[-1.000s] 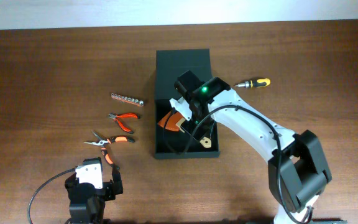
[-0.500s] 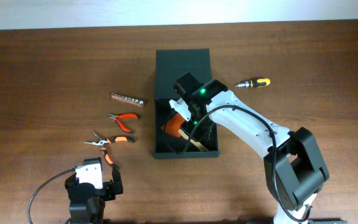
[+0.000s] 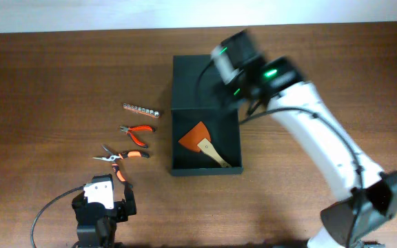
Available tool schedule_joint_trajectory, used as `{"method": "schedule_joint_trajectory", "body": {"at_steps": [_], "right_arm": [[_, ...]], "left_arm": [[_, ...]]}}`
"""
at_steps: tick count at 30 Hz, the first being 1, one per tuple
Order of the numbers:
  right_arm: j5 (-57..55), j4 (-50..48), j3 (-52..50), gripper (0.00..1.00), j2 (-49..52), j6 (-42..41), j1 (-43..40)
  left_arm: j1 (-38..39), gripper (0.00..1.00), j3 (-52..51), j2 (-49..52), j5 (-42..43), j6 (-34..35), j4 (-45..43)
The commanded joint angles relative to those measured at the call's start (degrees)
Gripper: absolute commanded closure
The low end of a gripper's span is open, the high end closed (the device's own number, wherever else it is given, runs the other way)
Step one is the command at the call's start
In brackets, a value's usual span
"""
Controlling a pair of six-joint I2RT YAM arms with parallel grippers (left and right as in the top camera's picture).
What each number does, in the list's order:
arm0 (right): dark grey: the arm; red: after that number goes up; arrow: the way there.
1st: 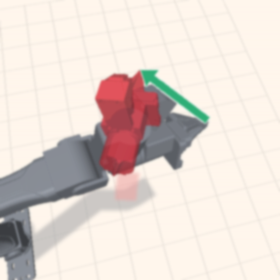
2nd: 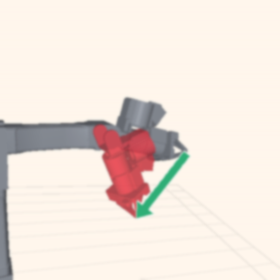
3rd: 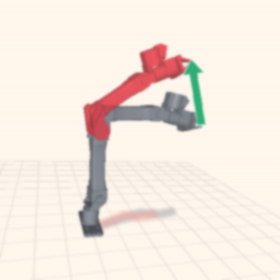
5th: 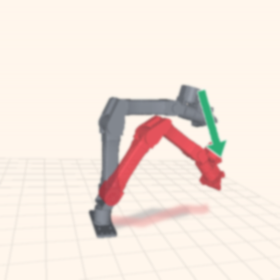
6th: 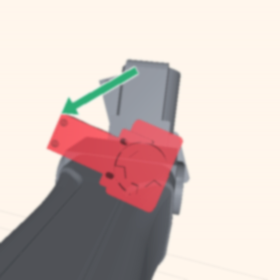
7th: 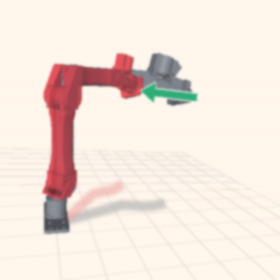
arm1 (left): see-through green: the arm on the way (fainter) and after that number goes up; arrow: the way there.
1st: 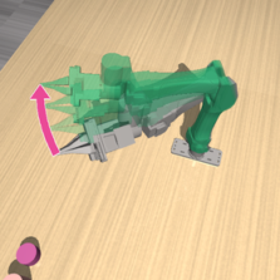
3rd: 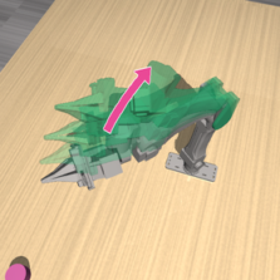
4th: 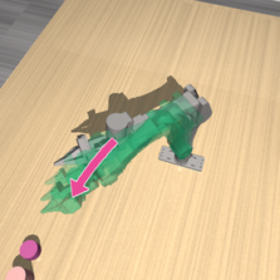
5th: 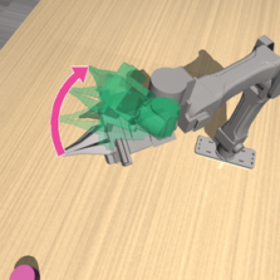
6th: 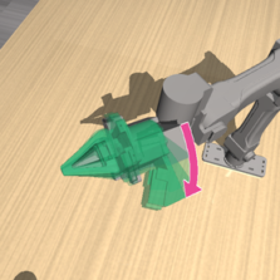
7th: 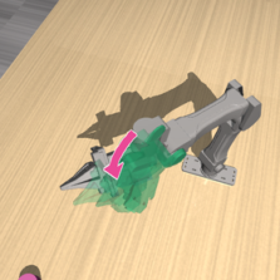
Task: Pack container
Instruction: 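Carry the scraper into the green box and release it, then move the right gripper to the yellow-black screwdriver and grasp it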
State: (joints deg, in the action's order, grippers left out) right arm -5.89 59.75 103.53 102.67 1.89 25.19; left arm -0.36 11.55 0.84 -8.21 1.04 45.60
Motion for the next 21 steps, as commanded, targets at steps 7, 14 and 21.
{"method": "schedule_joint_trajectory", "body": {"at_steps": [7, 14, 21], "right_arm": [[8.85, -5.35, 1.95, 0.01, 4.70, -1.27, -20.33], [15.61, -8.13, 1.92, 0.01, 11.65, 10.78, -24.11], [15.61, -5.46, 1.92, 0.00, 19.58, 22.56, -24.20]], "left_arm": [[-0.20, 0.01, -0.37, -0.55, -0.20, -1.09, -0.11], [-0.20, 0.01, -0.37, -0.55, -0.20, -1.09, -0.11], [-0.20, 0.01, -0.37, -0.55, -0.20, -1.09, -0.11]]}}
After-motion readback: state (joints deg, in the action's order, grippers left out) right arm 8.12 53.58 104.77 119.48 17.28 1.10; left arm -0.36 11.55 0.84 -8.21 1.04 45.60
